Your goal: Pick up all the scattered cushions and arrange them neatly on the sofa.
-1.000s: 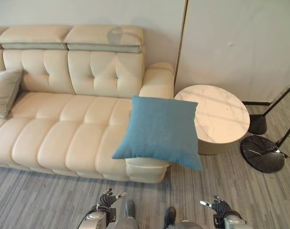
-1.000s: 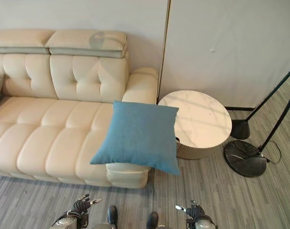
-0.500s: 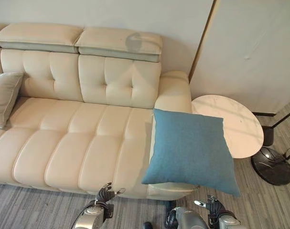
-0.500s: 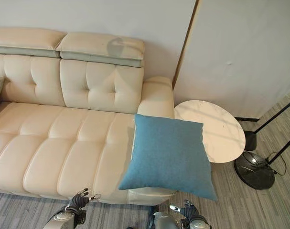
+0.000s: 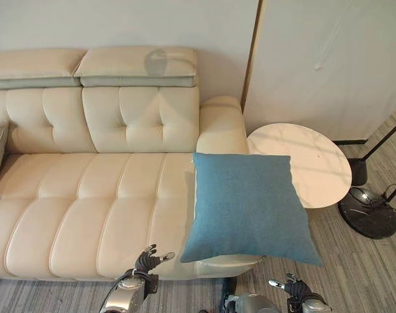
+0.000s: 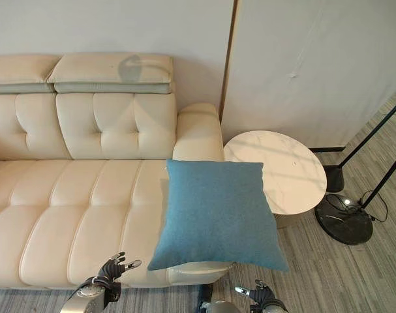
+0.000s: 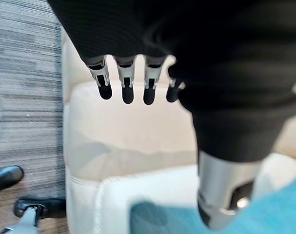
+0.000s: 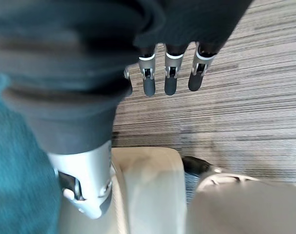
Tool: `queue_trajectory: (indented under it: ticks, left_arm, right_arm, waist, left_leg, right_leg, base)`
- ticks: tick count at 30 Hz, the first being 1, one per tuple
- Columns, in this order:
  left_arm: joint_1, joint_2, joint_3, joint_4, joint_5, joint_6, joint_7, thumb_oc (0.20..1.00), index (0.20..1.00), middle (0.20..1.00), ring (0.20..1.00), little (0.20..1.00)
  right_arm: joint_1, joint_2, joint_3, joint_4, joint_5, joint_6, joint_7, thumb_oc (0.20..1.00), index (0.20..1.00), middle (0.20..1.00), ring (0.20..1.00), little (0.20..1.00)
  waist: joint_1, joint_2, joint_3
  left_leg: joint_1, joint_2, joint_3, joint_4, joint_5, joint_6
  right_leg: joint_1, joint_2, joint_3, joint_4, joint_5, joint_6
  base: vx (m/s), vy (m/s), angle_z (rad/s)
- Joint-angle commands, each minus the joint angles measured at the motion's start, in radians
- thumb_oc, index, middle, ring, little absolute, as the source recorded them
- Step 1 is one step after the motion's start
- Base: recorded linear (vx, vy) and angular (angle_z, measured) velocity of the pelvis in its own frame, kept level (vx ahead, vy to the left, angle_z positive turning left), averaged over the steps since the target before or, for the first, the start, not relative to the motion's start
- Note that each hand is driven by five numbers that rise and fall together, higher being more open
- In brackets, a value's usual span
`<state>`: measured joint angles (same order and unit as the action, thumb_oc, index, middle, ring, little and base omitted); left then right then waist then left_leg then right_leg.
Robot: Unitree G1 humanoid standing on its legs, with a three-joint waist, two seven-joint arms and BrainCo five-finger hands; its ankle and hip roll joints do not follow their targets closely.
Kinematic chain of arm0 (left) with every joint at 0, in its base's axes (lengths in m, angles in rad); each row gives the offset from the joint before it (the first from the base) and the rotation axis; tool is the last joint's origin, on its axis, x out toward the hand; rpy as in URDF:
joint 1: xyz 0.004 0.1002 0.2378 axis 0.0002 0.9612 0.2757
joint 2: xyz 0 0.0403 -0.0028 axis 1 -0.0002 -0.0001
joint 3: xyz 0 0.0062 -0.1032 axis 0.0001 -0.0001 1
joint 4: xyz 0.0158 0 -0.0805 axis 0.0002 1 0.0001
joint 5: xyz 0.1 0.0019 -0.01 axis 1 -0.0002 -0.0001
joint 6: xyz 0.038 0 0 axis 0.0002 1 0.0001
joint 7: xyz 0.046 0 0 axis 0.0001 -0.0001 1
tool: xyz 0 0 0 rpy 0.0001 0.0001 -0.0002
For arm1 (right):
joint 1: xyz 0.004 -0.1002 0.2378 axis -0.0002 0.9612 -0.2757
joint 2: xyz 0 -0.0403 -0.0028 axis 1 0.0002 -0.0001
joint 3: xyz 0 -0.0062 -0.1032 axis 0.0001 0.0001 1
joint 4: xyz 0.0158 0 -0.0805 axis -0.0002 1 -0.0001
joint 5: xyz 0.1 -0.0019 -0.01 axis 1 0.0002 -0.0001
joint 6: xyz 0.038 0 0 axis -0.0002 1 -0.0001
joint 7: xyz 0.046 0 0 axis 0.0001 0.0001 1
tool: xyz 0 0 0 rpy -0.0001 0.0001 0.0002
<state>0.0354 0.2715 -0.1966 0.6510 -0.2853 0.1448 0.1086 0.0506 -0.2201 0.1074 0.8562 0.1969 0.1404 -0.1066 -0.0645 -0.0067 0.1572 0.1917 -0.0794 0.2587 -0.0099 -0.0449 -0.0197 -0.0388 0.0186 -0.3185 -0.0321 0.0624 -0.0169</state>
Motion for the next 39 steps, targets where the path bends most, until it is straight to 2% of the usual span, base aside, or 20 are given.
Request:
queue_trajectory:
  ticks: [1,3,4,5,6,8,10,11,13,19,27,30,35,39]
  left_arm:
    - [-0.003,-0.001,-0.018,-0.048,0.003,-0.02,-0.011,1.0,1.0,1.0,1.0,1.0]
    - [-0.008,0.001,-0.023,-0.056,-0.01,-0.028,-0.003,1.0,1.0,1.0,1.0,1.0]
    - [-0.002,-0.003,-0.019,-0.064,-0.021,-0.024,0.001,1.0,1.0,1.0,1.0,1.0]
    - [-0.002,-0.003,-0.019,-0.064,-0.021,-0.024,0.001,1.0,1.0,1.0,1.0,1.0]
    - [0.007,-0.004,-0.013,-0.066,-0.026,-0.021,0.004,1.0,1.0,1.0,1.0,1.0]
    - [0.017,-0.006,-0.007,-0.063,-0.028,-0.02,0.008,1.0,1.0,1.0,1.0,1.0]
    - [0.02,-0.004,-0.009,-0.057,-0.026,-0.019,0.017,1.0,1.0,1.0,1.0,1.0]
    - [0.022,-0.005,-0.003,-0.055,-0.03,-0.02,0.016,1.0,1.0,1.0,1.0,1.0]
    - [0.018,-0.003,-0.002,-0.04,-0.025,-0.022,0.012,1.0,1.0,1.0,1.0,1.0]
    - [0.029,0.003,0.049,-0.018,-0.05,-0.031,0.031,1.0,1.0,1.0,1.0,1.0]
    - [0.048,0.053,0.204,-0.072,-0.112,-0.047,0.072,1.0,1.0,1.0,1.0,1.0]
    - [0.04,0.102,0.257,-0.113,-0.114,-0.054,0.075,1.0,1.0,1.0,1.0,1.0]
    - [-0.039,0.148,0.262,-0.121,-0.14,-0.071,0.07,1.0,1.0,1.0,1.0,1.0]
    - [-0.105,0.13,0.212,-0.098,-0.16,-0.077,0.074,1.0,1.0,1.0,1.0,1.0]
  right_arm:
    - [0.003,-0.05,0.017,-0.03,0.009,-0.017,0.004,1.0,1.0,1.0,1.0,1.0]
    - [0.005,-0.06,0.018,-0.026,0.002,-0.015,0.001,1.0,1.0,1.0,1.0,1.0]
    - [0.008,-0.065,0.017,-0.013,-0.007,-0.008,-0.001,1.0,1.0,1.0,1.0,1.0]
    - [0.008,-0.065,0.017,-0.013,-0.007,-0.008,-0.001,1.0,1.0,1.0,1.0,1.0]
    - [0.012,-0.066,0.015,-0.004,-0.016,-0.003,-0.001,1.0,1.0,1.0,1.0,1.0]
    - [0.014,-0.068,0.014,0.02,-0.03,0.001,-0.006,1.0,1.0,1.0,1.0,1.0]
    - [0.018,-0.074,0.014,0.036,-0.04,0.002,-0.014,1.0,1.0,1.0,1.0,1.0]
    - [0.017,-0.069,0.01,0.052,-0.035,0.005,-0.01,1.0,1.0,1.0,1.0,1.0]
    - [0.017,-0.069,0.003,0.078,-0.03,0.002,-0.016,1.0,1.0,1.0,1.0,1.0]
    - [0.014,-0.08,-0.05,0.098,0.015,-0.006,-0.038,1.0,1.0,1.0,1.0,1.0]
    - [0.006,-0.186,-0.117,-0.106,-0.006,0.002,-0.033,1.0,1.0,1.0,1.0,1.0]
    - [-0.011,-0.268,-0.151,-0.193,-0.036,0.016,-0.01,1.0,1.0,1.0,1.0,1.0]
    - [-0.084,-0.364,-0.162,-0.23,-0.046,0.019,-0.006,1.0,1.0,1.0,1.0,1.0]
    - [-0.152,-0.364,-0.119,-0.2,-0.045,0.017,-0.013,1.0,1.0,1.0,1.0,1.0]
  waist:
    - [-0.02,-0.02,-0.002]
    - [-0.006,-0.029,0.014]
    - [-0.003,-0.031,0.011]
    - [-0.003,-0.032,0.01]
    - [-0.001,-0.032,0.005]
    - [0.005,-0.028,-0.002]
    - [0.006,-0.023,-0.001]
    - [0.005,-0.021,-0.004]
    - [0.0,-0.016,-0.009]
    - [0.005,-0.026,-0.036]
    - [0.022,-0.05,-0.047]
    - [0.026,-0.054,-0.053]
    - [0.02,-0.049,-0.056]
    - [0.017,-0.045,-0.057]
  left_leg:
    - [-0.119,0.126,0.001,0.192,-0.03,-0.047]
    - [-0.175,0.107,-0.058,0.288,0.005,-0.051]
    - [-0.194,0.09,-0.09,0.242,-0.014,-0.035]
    - [-0.195,0.089,-0.09,0.241,-0.012,-0.035]
    - [-0.184,0.087,-0.1,0.166,-0.018,-0.027]
    - [-0.174,0.092,-0.14,0.049,0.019,-0.025]
    - [-0.192,0.095,-0.194,-0.033,0.092,-0.037]
    - [-0.177,0.098,-0.187,-0.046,0.081,-0.037]
    - [-0.164,0.104,-0.175,-0.077,0.099,-0.042]
    - [-0.12,0.1,-0.154,-0.077,0.057,-0.037]
    - [-0.102,0.098,-0.137,-0.077,0.028,-0.031]
    - [-0.104,0.095,-0.135,-0.077,0.021,-0.03]
    - [-0.101,0.091,-0.126,-0.077,0.01,-0.03]
    - [-0.103,0.091,-0.122,-0.077,0.008,-0.028]
  right_leg:
    - [0.131,-0.053,0.071,-0.055,-0.113,0.089]
    - [0.137,-0.058,0.068,-0.055,-0.111,0.069]
    - [0.135,-0.061,0.073,-0.055,-0.115,0.071]
    - [0.133,-0.062,0.073,-0.055,-0.115,0.071]
    - [0.132,-0.064,0.078,-0.055,-0.115,0.076]
    - [0.132,-0.058,0.084,-0.055,-0.116,0.077]
    - [0.131,-0.051,0.081,-0.055,-0.12,0.072]
    - [0.136,-0.05,0.086,-0.055,-0.131,0.071]
    - [0.136,-0.044,0.081,-0.055,-0.133,0.068]
    - [0.154,-0.044,0.091,-0.055,-0.139,0.071]
    - [0.157,-0.052,0.103,-0.055,-0.134,0.089]
    - [0.154,-0.056,0.102,-0.055,-0.134,0.095]
    - [0.152,-0.063,0.105,-0.055,-0.13,0.105]
    - [0.148,-0.065,0.108,-0.055,-0.129,0.106]
  base:
    - [-0.03,-0.186,0.06]
    - [-0.02,-0.146,-0.12]
    - [0.02,-0.079,-0.29]
    - [0.05,-0.042,-0.31]
    - [0.06,-0.011,-0.17]
    - [0.09,-0.011,-0.24]
    - [0.07,0.012,-0.35]
    - [0.08,0.037,-0.27]
    - [0.08,0.071,-0.25]
    - [0.1,0.087,-0.03]
    - [0.06,0.063,-0.04]
    - [0.04,0.053,0.0]
    - [0.04,0.049,0.01]
    - [0.03,0.026,-0.04]
